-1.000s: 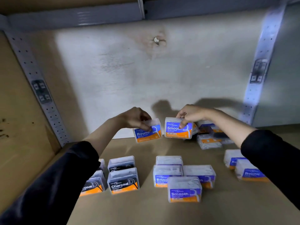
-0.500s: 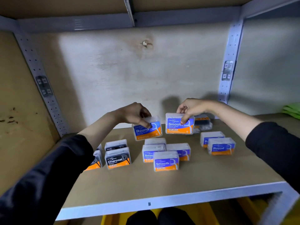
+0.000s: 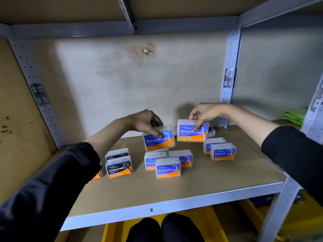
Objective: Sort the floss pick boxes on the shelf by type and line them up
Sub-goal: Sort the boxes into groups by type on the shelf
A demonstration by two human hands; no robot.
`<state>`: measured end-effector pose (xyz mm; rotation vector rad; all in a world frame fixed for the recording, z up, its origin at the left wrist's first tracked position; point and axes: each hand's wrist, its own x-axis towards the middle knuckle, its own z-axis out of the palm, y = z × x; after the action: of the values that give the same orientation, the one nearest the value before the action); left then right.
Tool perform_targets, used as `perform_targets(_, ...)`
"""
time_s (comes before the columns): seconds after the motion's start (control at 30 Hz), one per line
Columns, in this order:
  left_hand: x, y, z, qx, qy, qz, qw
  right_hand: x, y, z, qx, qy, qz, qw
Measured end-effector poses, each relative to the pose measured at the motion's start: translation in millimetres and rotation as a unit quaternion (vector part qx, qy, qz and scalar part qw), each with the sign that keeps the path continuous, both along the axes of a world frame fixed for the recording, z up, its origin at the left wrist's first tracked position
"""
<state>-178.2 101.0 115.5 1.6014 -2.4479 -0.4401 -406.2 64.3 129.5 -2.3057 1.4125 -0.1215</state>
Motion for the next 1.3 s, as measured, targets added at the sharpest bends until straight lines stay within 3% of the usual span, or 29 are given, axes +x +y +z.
perform_targets(0.93, -24, -5, -3, 0.001, -0.030, -0.025, 0.999, -34, 4, -13, 0.014, 0.002, -0.031, 0.999)
perform_targets(1.3, -23, -3, -3, 0.005, -0.032, -0.024, 0.999, -14, 10, -85, 0.006, 0.064, -0.018, 0.998)
